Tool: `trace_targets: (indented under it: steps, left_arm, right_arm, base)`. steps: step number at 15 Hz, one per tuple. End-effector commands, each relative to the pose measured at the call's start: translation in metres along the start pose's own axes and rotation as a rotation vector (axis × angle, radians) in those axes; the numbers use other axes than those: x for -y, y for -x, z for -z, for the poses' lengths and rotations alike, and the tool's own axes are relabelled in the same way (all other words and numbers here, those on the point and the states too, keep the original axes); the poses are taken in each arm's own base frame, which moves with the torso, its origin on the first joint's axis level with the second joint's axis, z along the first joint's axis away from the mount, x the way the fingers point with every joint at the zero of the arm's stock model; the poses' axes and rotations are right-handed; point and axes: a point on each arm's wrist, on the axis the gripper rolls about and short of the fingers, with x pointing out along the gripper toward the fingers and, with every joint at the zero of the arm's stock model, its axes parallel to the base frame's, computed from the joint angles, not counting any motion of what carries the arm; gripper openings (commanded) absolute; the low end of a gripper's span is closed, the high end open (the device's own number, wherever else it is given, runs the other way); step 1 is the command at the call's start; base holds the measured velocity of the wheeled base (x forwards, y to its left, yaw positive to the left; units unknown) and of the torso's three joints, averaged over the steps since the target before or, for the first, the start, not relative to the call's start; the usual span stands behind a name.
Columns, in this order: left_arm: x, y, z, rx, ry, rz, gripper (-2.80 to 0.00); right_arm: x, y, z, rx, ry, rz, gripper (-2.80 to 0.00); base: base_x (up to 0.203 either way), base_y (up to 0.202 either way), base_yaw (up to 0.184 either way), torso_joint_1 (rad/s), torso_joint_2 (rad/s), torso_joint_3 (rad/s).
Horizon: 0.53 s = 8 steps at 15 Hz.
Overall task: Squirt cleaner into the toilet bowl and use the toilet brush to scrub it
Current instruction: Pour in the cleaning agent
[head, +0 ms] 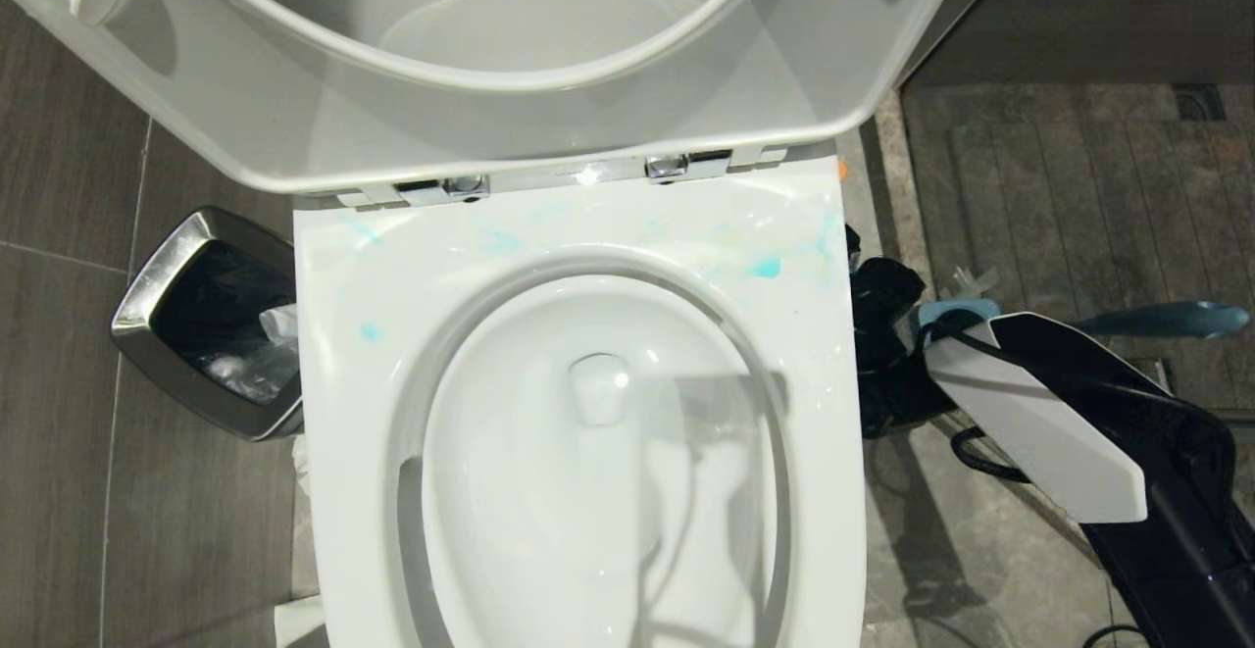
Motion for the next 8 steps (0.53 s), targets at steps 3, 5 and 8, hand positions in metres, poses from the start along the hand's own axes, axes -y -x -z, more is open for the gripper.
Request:
trace_targets:
  steps: [3,5,8]
  left_arm:
    - [0.0,0.0,0.0,-0.002,0.0,-0.001,-2.8]
    - [0.0,0.0,0.0,0.0,0.0,0.0,-2.8]
    - [0.0,0.0,0.0,0.0,0.0,0.0,-2.8]
  right_arm:
    - [-0.004,-0.006,0.008,0.035,0.007,0.013,0.0]
    - [-0.004,-0.01,0.006,0.055,0.034,0.022,0.0]
    - [-0.005,-0.014,0.006,0.087,0.074,0.035,0.0]
  base:
    - [0.0,0.0,0.0,0.0,0.0,0.0]
    - [0.0,0.0,0.0,0.0,0.0,0.0]
    - [0.0,0.0,0.0,0.0,0.0,0.0]
